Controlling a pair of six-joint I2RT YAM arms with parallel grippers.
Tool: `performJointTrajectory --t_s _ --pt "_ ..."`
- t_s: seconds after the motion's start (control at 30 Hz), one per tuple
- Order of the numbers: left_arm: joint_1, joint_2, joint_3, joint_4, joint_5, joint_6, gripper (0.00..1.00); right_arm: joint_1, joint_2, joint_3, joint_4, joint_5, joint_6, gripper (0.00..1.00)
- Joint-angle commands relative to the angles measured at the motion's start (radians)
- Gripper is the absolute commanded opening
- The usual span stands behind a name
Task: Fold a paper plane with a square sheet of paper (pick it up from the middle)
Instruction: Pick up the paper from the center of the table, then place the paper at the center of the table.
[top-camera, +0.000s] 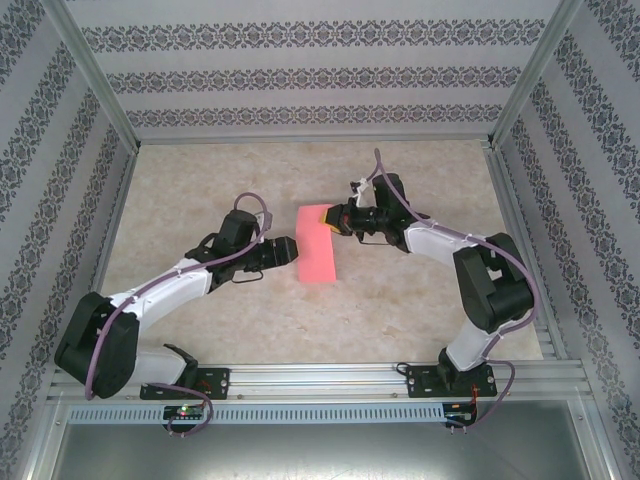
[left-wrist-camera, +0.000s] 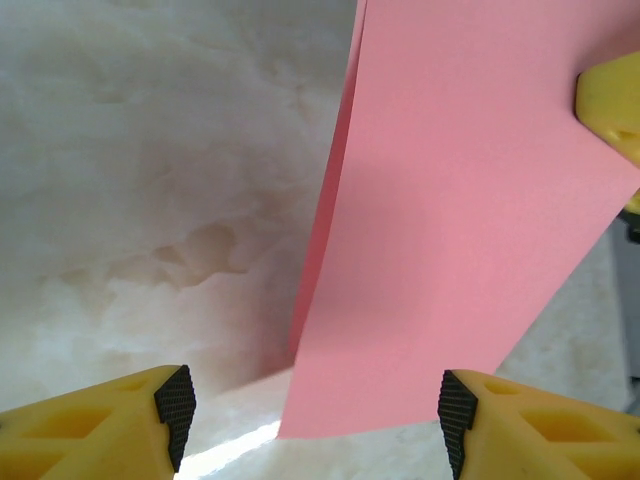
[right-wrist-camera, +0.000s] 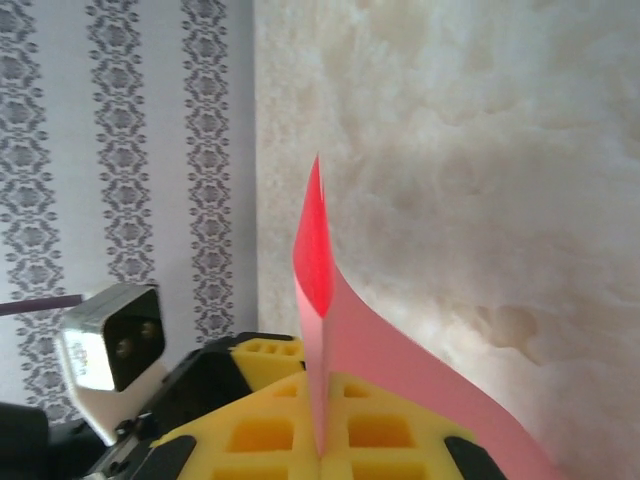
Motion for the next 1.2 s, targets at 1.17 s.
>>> performJointTrajectory --t_s 1.17 --pt "-0.008 -0.005 -0.078 0.274 0.278 -0.261 0.36 -0.079 -0.132 -0.006 0.073 -0.043 0.102 0.02"
